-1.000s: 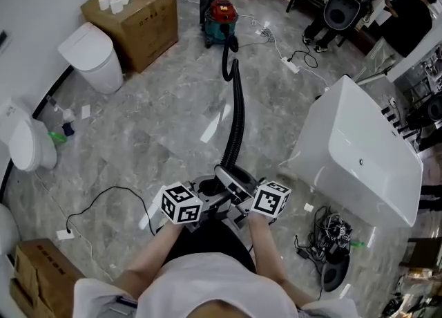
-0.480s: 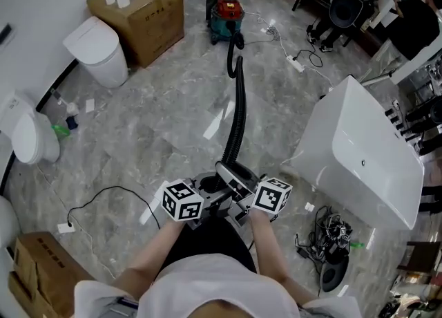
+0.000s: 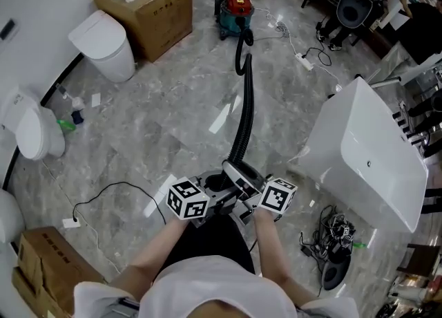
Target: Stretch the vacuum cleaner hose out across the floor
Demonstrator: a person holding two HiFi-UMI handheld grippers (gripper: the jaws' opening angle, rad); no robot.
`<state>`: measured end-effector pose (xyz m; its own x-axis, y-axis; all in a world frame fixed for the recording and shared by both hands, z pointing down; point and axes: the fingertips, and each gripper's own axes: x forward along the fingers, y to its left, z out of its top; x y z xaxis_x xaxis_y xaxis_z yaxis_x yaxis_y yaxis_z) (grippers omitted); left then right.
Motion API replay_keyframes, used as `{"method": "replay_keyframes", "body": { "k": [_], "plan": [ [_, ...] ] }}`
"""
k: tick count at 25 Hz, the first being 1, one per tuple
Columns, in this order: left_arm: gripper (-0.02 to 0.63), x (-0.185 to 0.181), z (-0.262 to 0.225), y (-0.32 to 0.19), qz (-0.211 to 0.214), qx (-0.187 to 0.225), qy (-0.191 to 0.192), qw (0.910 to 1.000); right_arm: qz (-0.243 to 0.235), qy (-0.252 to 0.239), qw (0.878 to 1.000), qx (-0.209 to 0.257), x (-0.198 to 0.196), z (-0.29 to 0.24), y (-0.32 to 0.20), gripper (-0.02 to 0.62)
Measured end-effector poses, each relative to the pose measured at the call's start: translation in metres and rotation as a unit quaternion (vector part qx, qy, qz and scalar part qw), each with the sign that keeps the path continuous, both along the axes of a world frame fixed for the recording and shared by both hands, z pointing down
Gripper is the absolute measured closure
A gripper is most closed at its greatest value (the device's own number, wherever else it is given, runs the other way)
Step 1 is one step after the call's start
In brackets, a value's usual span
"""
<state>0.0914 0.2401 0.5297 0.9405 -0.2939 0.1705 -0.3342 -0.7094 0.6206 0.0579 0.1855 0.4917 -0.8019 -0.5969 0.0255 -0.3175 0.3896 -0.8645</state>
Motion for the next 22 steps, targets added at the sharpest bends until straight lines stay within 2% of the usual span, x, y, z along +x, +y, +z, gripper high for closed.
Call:
{"method": "replay_keyframes", "body": {
  "k": [3,6,10,13,17,19,22],
  "plan": [
    [0.443,-0.009,-0.006,-0.003,0.015,-0.007,0.012,0.9998,0.008,-0.014,1.000,-0.005,-0.006,-0.004,-0.006,0.393],
    [0.442,-0.022,-0.011,-0.009,0.018,-0.001,0.003,0.9998,0.018,-0.022,1.000,0.004,-0.010,-0.012,-0.013,0.393],
    [0.379,-0.047,-0.017,-0.017,0.006,-0.005,-0.008,0.9999,0.032,-0.049,0.998,0.015,-0.011,-0.022,-0.021,0.393],
    [0.334,-0.076,-0.023,-0.021,-0.020,-0.022,-0.008,0.9995,0.044,-0.064,0.997,0.028,-0.012,-0.032,-0.025,0.393],
    [0.324,-0.120,-0.039,-0.026,-0.074,-0.023,-0.007,0.9970,0.059,-0.061,0.996,0.041,-0.002,-0.037,-0.034,0.393],
    [0.324,-0.132,-0.053,-0.024,-0.075,-0.031,0.012,0.9967,0.061,-0.061,0.995,0.045,0.001,-0.040,-0.040,0.393],
    [0.325,-0.129,-0.077,-0.009,-0.038,-0.068,0.069,0.9946,0.056,-0.050,0.996,0.051,0.002,-0.043,-0.045,0.393]
  ]
}}
